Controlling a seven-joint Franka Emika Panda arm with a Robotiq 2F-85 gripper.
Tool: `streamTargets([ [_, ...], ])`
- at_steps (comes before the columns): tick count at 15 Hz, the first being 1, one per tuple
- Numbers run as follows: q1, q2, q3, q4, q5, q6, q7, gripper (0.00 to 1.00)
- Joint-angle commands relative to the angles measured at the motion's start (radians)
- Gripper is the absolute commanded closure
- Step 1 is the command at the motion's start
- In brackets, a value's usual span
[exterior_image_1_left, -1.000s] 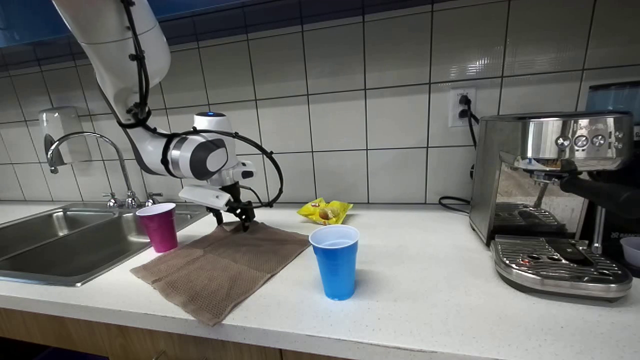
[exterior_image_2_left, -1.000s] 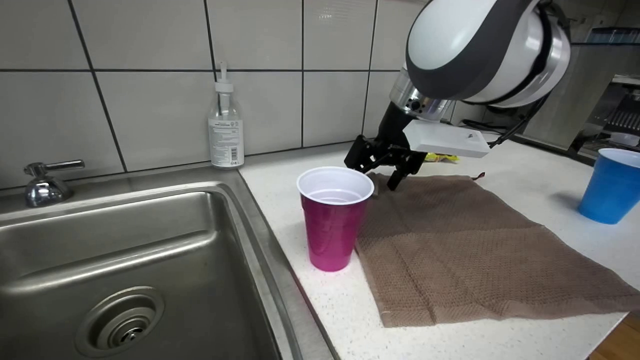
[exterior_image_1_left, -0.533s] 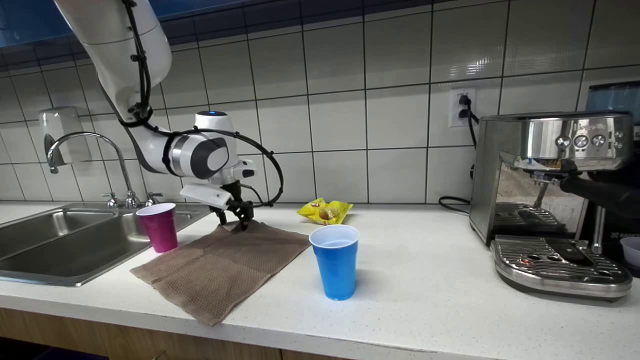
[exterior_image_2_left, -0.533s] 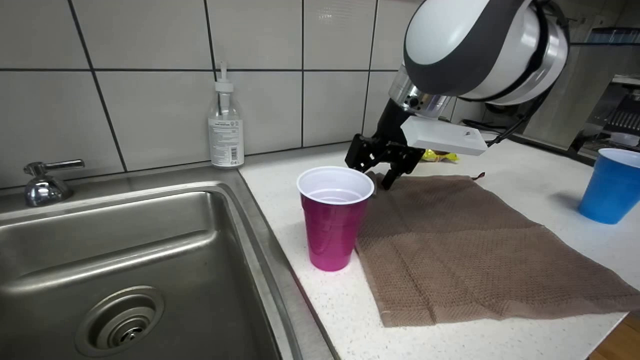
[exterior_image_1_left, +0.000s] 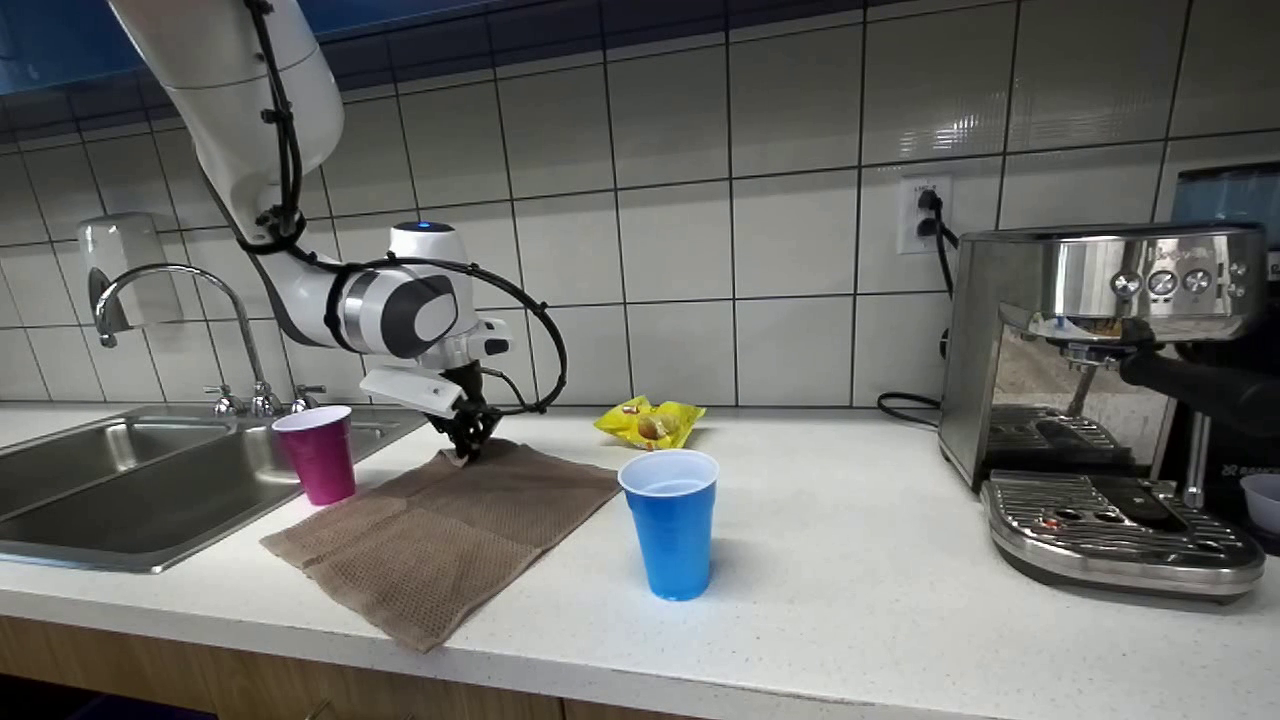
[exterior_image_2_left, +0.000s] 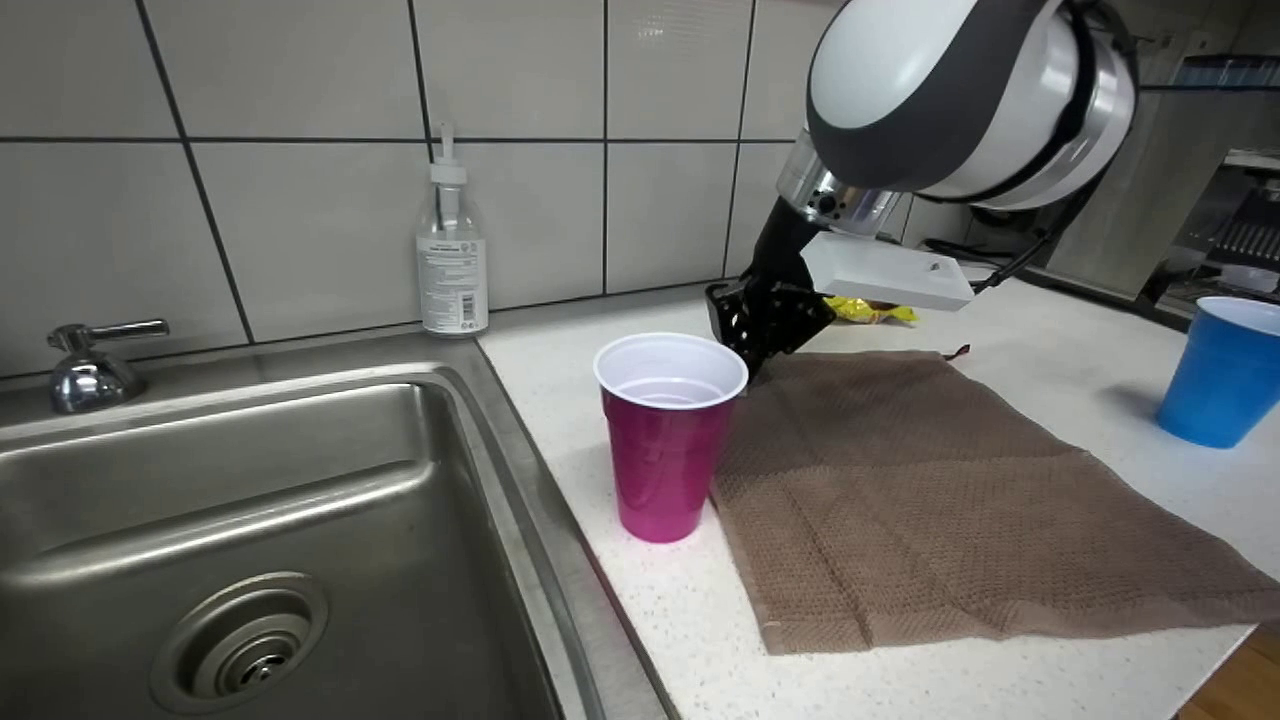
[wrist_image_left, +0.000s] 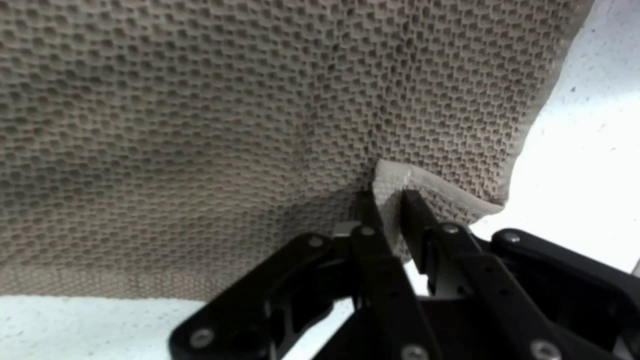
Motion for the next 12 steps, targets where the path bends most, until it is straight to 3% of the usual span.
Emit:
streamTargets([
  [1,-0.025,0.011,0.024,0.015,0.01,0.012,0.002,1.0],
  [12,-0.066,-0.028,0.044,0.002,0.031,-0.012,-0.017,0.99],
])
